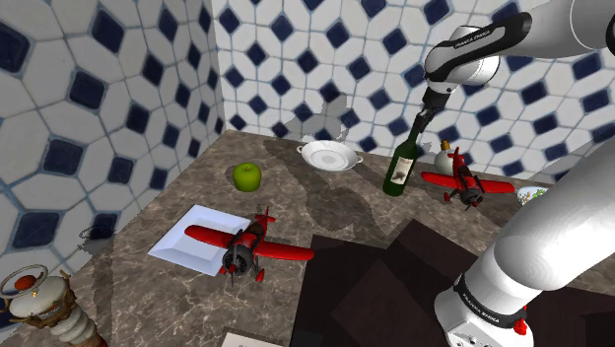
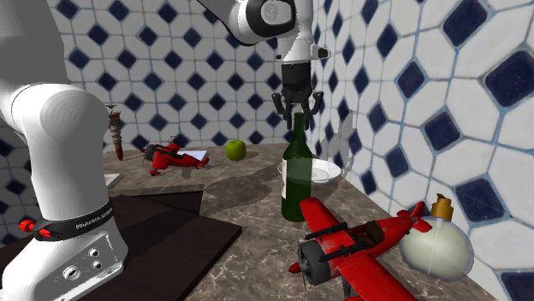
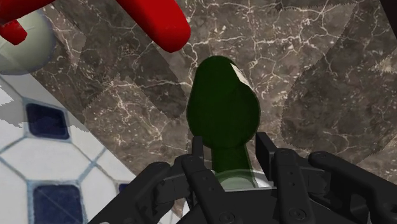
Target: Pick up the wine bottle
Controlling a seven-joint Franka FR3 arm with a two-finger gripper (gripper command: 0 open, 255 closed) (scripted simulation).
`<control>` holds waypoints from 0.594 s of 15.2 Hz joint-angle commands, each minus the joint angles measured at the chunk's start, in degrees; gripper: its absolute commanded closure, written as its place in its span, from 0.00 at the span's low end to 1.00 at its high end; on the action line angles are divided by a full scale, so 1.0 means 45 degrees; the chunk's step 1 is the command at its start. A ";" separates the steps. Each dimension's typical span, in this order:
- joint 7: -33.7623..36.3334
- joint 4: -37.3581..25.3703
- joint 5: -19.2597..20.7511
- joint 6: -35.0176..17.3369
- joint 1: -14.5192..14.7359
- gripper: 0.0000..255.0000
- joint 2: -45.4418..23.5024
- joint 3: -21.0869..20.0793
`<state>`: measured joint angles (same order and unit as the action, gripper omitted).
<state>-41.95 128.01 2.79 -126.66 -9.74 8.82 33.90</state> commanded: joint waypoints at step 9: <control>0.0289 -0.1053 0.0302 0.1562 -0.0018 1.00 0.0561 -0.0203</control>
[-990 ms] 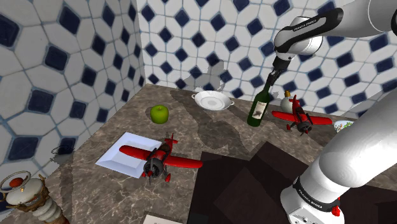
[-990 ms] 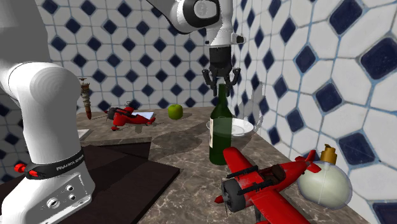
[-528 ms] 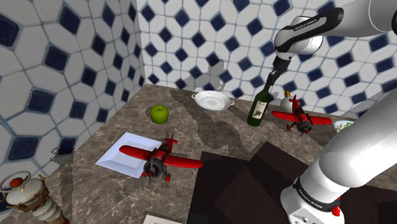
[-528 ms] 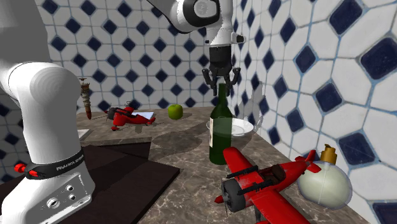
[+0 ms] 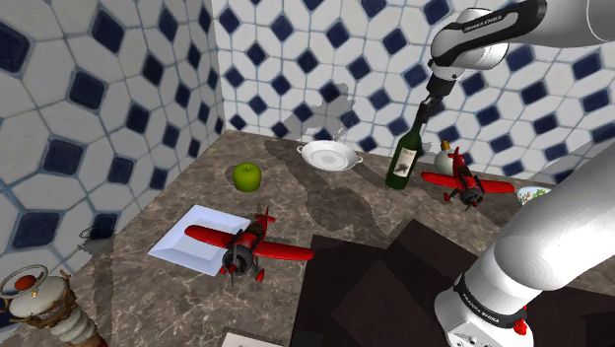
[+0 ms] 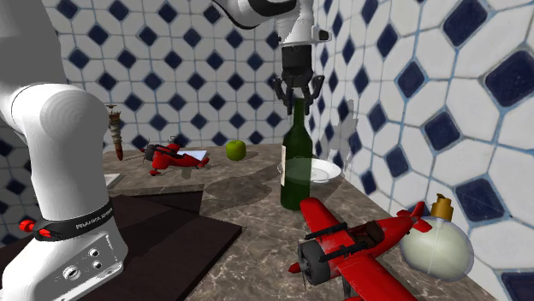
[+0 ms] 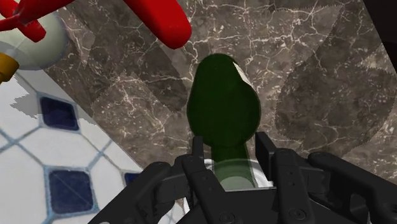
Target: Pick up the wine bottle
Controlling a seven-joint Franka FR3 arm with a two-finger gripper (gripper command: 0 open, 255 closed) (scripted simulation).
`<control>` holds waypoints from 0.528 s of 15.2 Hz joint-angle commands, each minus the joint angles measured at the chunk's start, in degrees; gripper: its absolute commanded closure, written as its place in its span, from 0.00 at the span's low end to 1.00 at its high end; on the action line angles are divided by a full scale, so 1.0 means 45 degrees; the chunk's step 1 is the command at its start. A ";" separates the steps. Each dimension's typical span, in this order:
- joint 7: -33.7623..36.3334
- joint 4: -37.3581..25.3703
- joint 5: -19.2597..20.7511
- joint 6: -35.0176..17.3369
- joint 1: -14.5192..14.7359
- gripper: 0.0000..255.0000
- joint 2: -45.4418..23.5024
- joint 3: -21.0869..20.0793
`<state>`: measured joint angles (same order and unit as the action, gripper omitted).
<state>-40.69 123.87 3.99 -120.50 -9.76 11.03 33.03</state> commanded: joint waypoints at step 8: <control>0.0124 -0.0980 0.0131 0.1253 -0.0001 1.00 0.0310 -0.0134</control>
